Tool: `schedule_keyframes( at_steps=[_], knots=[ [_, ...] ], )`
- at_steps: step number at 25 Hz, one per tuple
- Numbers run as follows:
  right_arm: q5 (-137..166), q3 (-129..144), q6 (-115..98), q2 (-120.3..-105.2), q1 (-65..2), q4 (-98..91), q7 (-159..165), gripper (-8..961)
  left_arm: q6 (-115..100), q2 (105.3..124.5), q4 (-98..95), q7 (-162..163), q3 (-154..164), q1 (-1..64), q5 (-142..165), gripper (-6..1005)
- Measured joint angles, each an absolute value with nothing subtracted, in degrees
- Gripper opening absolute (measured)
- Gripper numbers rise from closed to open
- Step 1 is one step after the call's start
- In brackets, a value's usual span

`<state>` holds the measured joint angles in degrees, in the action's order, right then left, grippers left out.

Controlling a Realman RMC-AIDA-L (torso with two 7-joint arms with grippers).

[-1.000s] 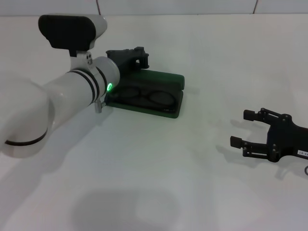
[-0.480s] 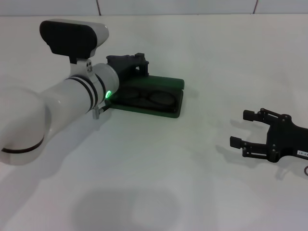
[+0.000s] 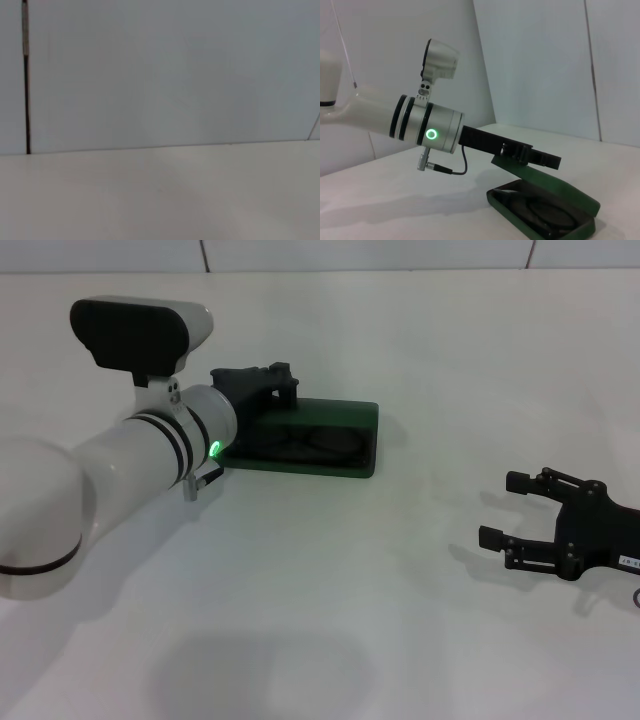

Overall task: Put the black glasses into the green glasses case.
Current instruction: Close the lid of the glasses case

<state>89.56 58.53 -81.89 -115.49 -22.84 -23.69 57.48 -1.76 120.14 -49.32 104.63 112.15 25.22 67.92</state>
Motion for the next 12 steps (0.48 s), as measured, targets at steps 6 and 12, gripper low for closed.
schedule_keyframes(
  at_steps=[6,12],
  knots=[
    [89.56,58.53,-81.94,-115.53,-22.85,-23.64,57.54,864,-1.77,120.15,-49.05,104.58,112.17,24.81,67.93,2],
    [89.56,58.53,-81.87,-115.57,-23.0,-23.64,57.57,863,-1.76,120.29,-48.89,104.11,112.24,24.44,67.95,2]
  ],
)
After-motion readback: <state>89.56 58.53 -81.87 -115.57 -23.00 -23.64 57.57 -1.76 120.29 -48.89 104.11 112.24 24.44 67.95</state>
